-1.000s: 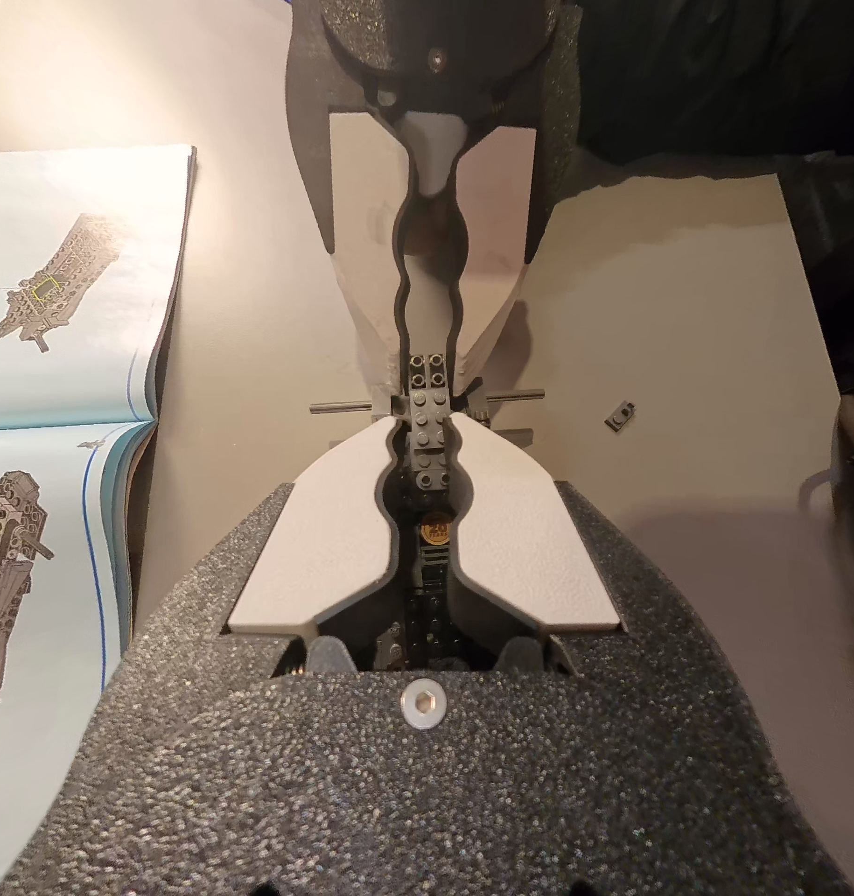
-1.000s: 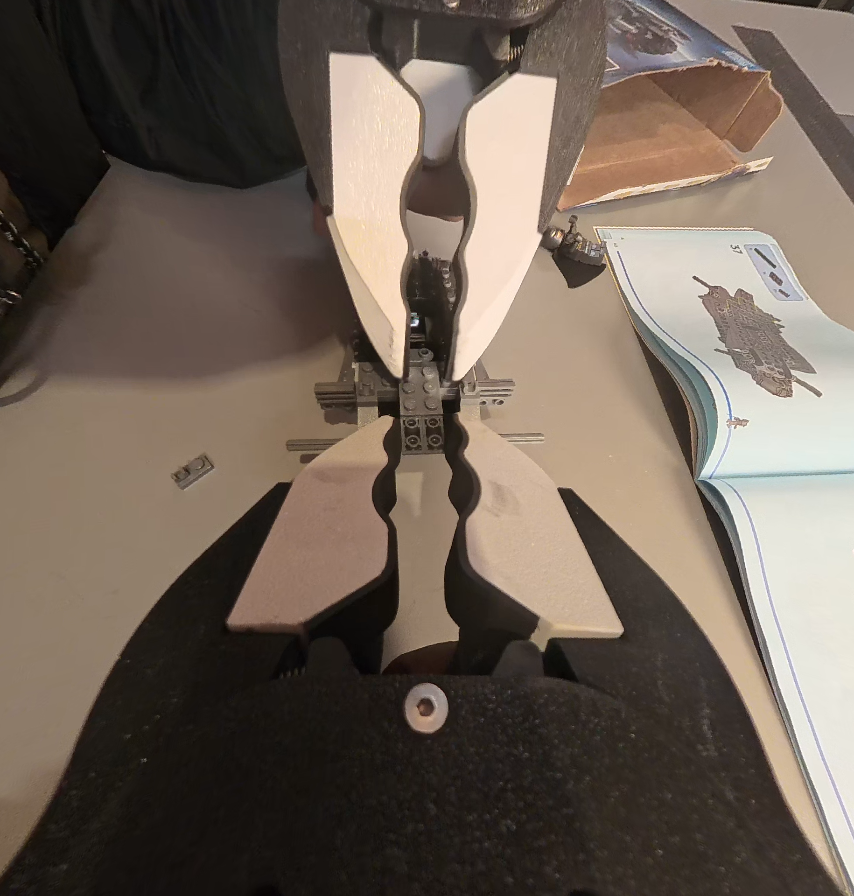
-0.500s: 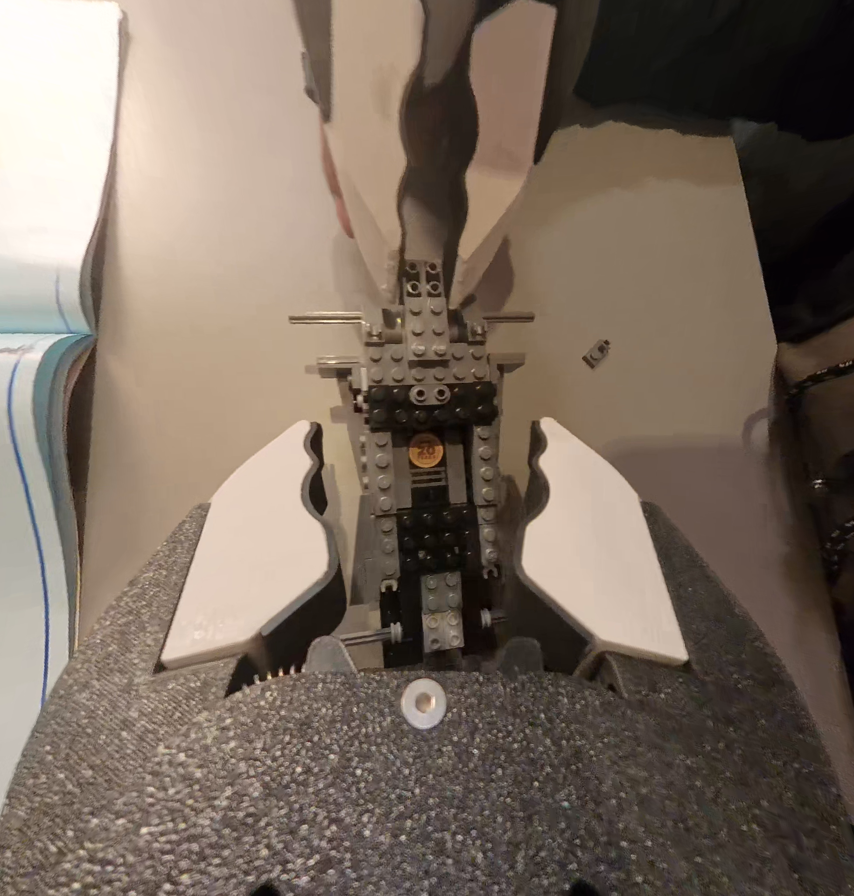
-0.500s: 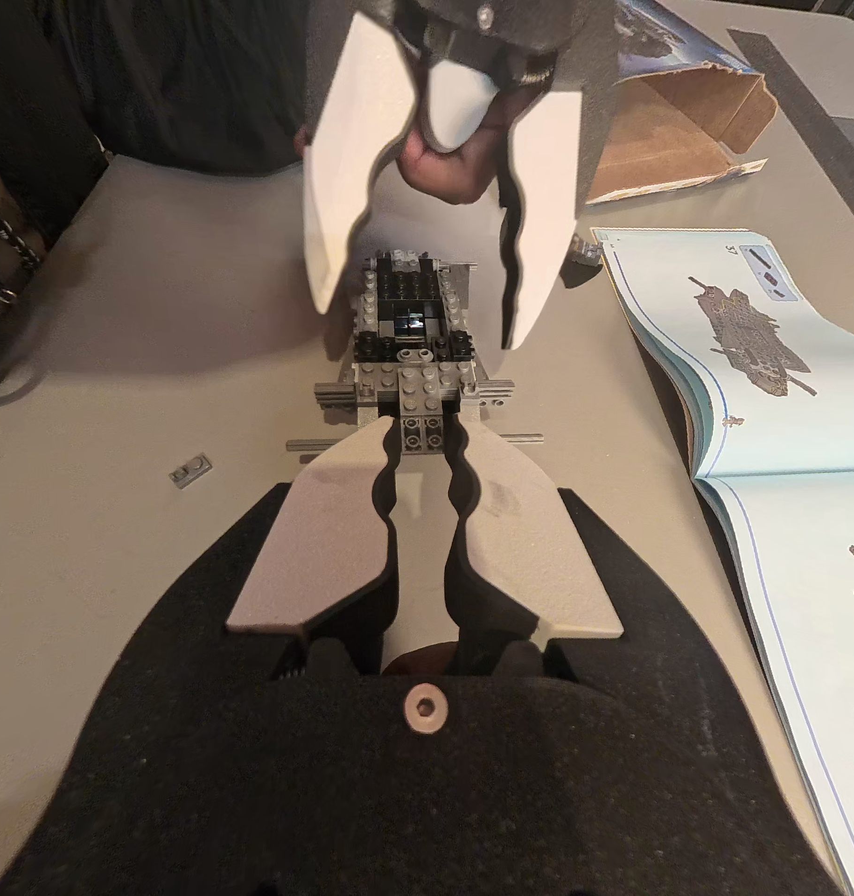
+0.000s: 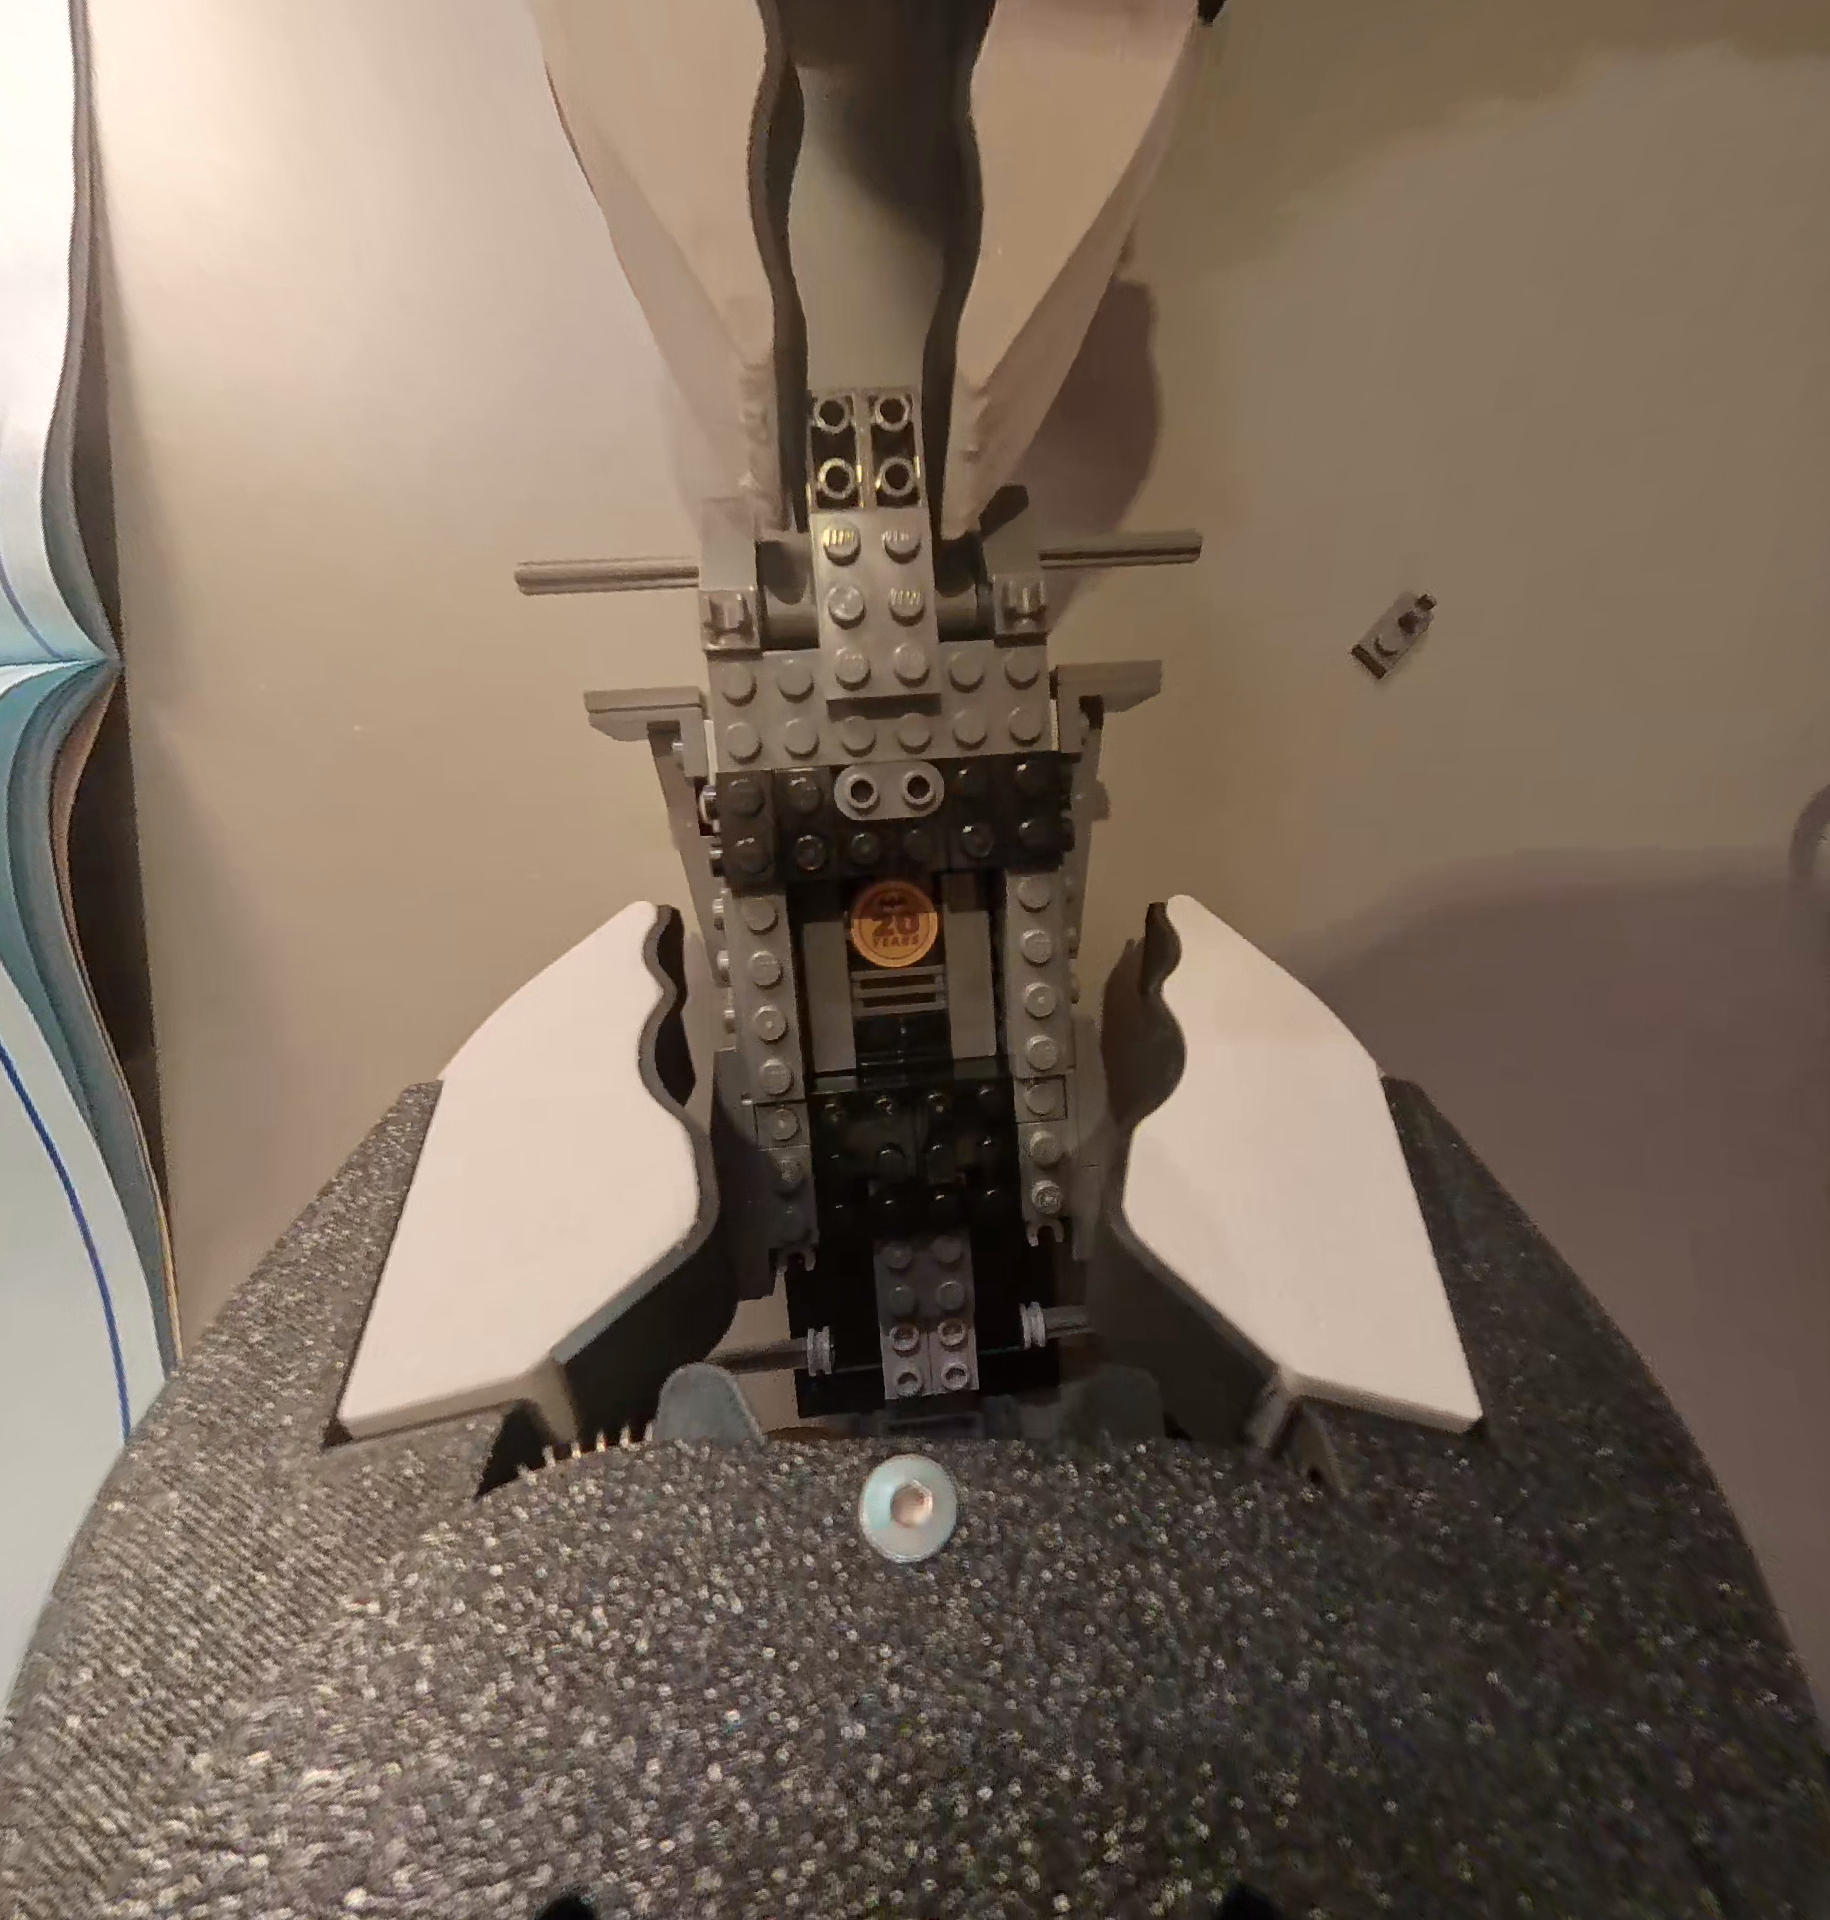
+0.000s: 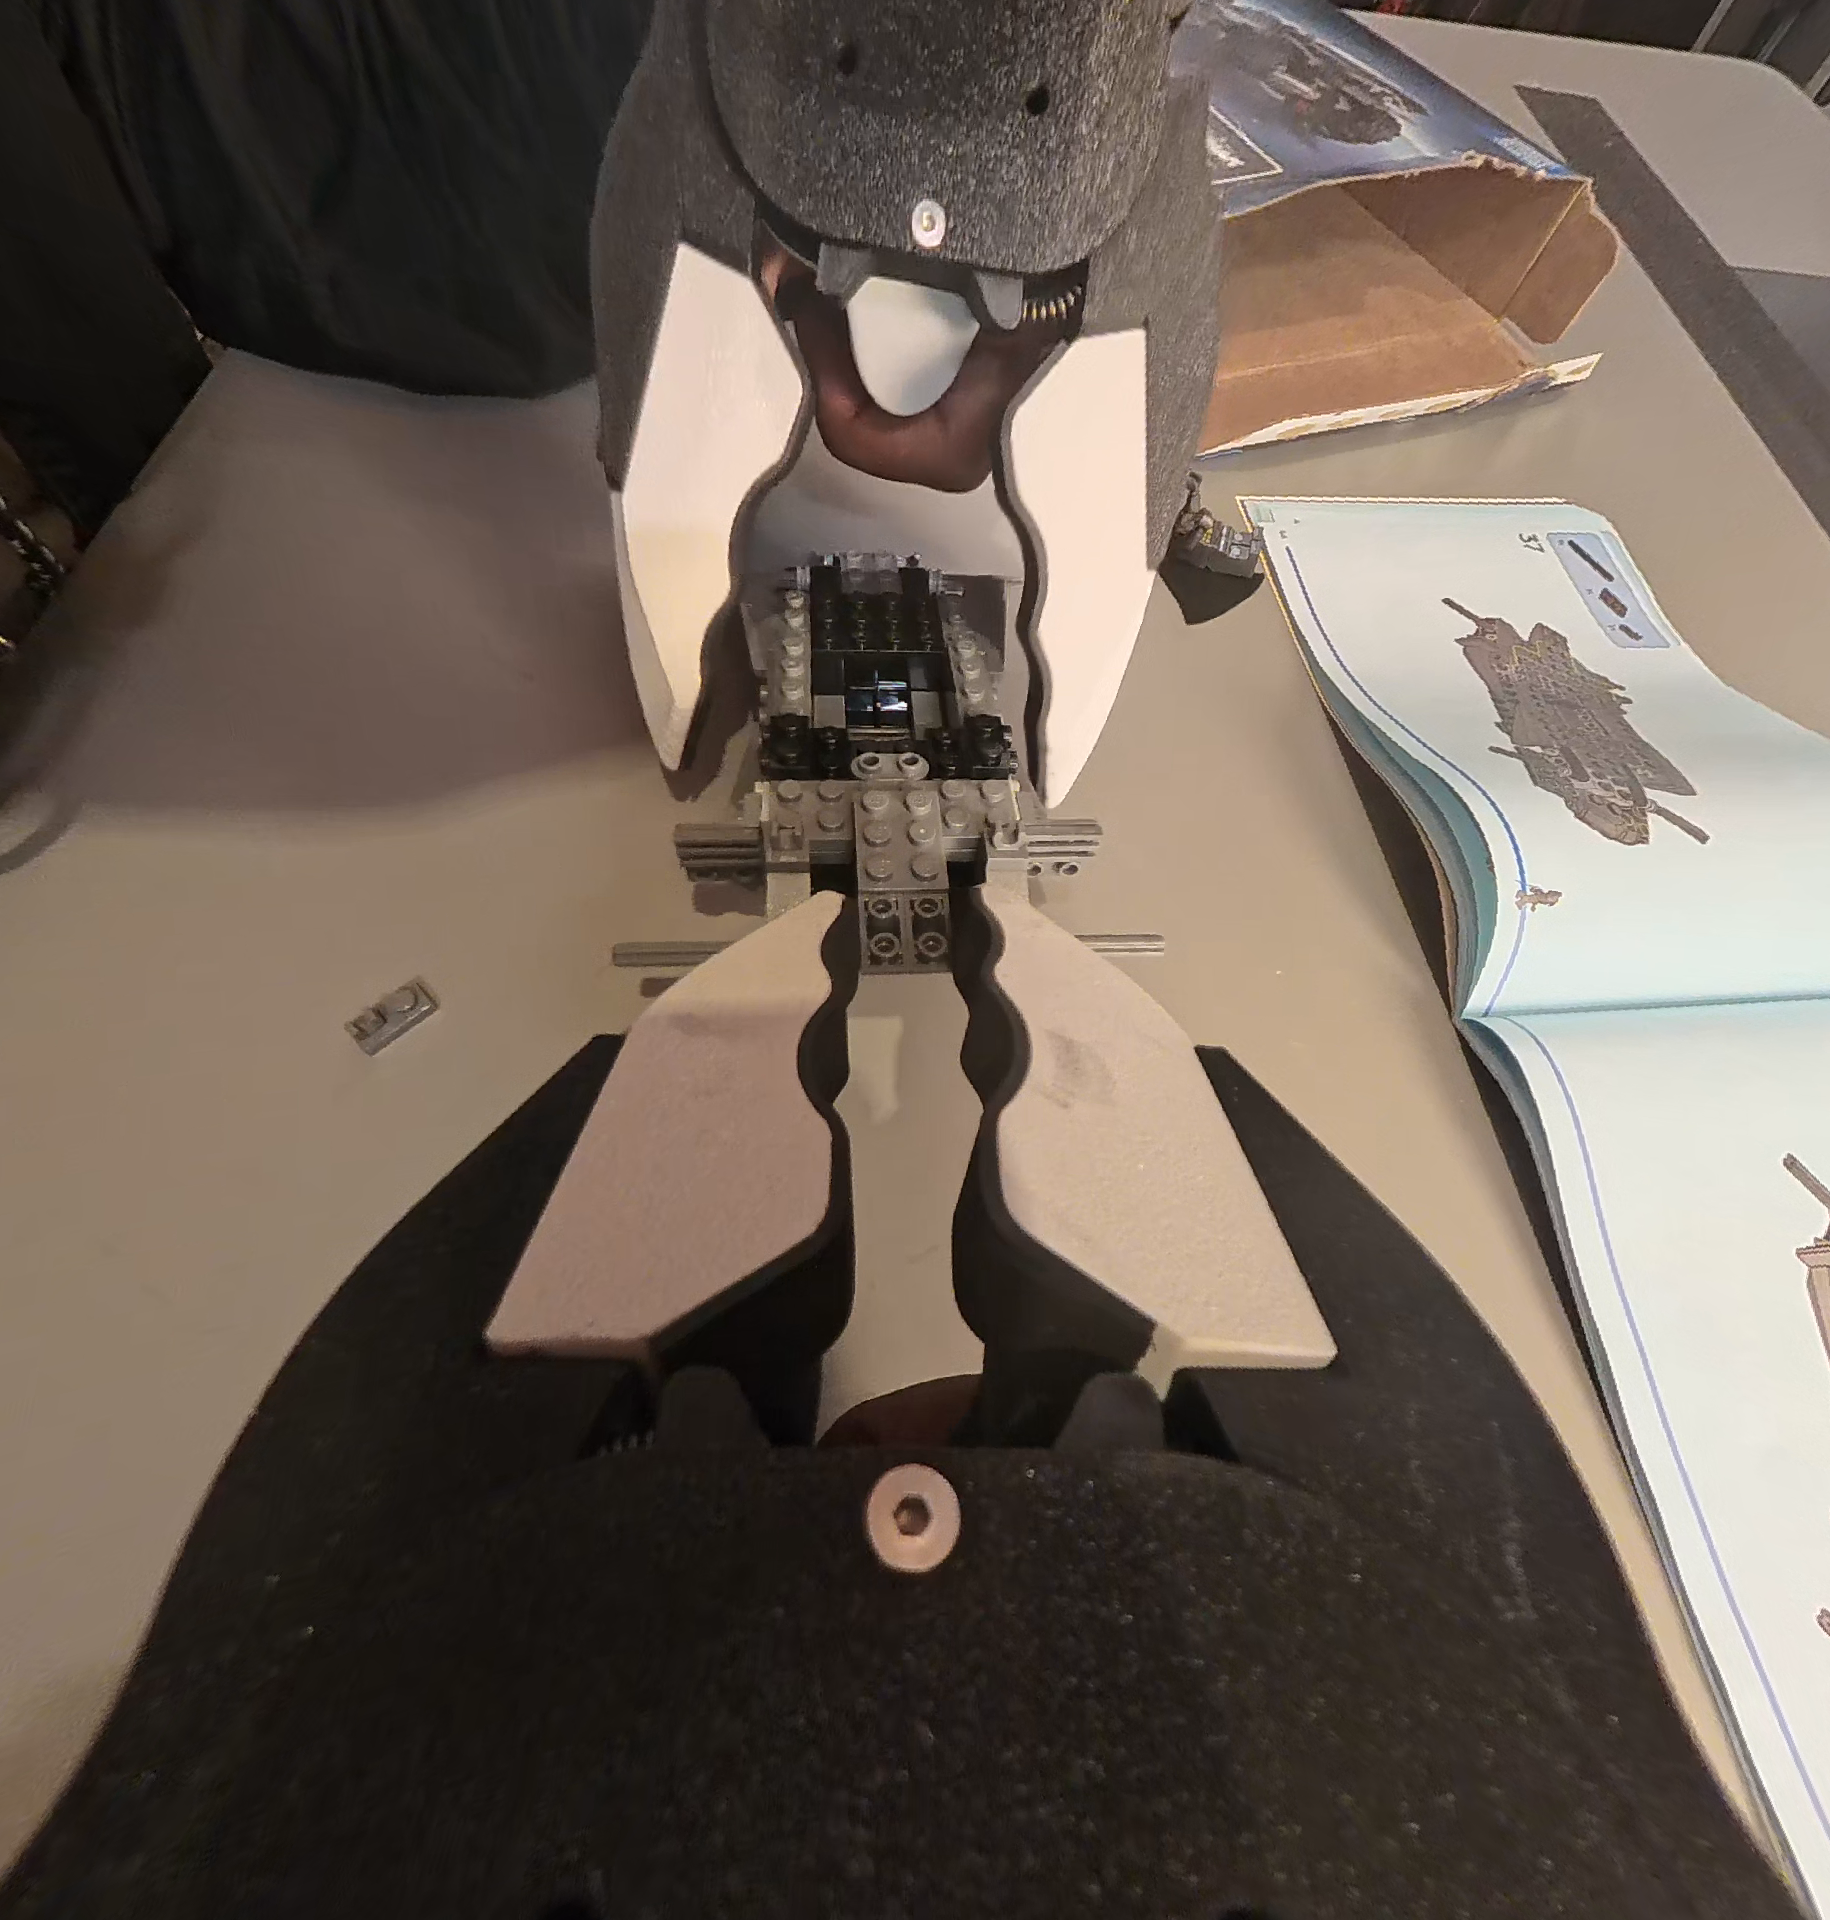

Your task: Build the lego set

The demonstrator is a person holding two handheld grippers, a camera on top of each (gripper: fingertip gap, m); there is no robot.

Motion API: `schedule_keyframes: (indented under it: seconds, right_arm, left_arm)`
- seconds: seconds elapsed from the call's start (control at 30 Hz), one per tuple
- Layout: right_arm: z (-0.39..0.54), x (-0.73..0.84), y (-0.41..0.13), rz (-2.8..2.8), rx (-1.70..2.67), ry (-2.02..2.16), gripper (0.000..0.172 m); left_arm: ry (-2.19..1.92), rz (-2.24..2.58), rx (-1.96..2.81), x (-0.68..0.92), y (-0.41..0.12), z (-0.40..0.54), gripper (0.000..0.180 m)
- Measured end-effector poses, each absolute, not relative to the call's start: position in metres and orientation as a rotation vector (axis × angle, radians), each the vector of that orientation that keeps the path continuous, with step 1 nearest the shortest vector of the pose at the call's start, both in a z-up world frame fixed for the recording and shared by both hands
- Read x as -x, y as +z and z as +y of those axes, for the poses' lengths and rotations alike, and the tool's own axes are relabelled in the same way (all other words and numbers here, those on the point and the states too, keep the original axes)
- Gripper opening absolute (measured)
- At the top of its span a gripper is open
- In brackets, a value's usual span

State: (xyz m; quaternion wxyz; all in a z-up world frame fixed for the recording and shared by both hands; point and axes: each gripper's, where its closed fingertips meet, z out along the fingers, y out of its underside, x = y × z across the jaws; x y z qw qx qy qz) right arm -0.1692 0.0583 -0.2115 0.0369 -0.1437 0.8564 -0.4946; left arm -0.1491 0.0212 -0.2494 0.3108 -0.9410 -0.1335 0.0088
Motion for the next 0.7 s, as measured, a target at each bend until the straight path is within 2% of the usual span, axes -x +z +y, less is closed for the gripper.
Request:
schedule_keyframes:
  seconds: [0.17, 0.47, 0.7]
  right_arm:
    - [0.058, 0.17, -0.212, 2.635, 0.441, -1.515, 0.017]
    - [0.058, 0.18, -0.209, 2.678, 0.406, -1.573, 0.018]
    - [0.06, 0.193, -0.201, 2.692, 0.324, -1.64, 0.03]
  left_arm:
    - [0.061, -0.367, 2.513, 0.155, -0.255, 0.021, 0.071]
    - [0.047, -0.425, 2.482, 0.162, -0.253, 0.021, 0.07]
    - [0.078, -0.523, 2.476, 0.172, -0.253, 0.014, 0.07]
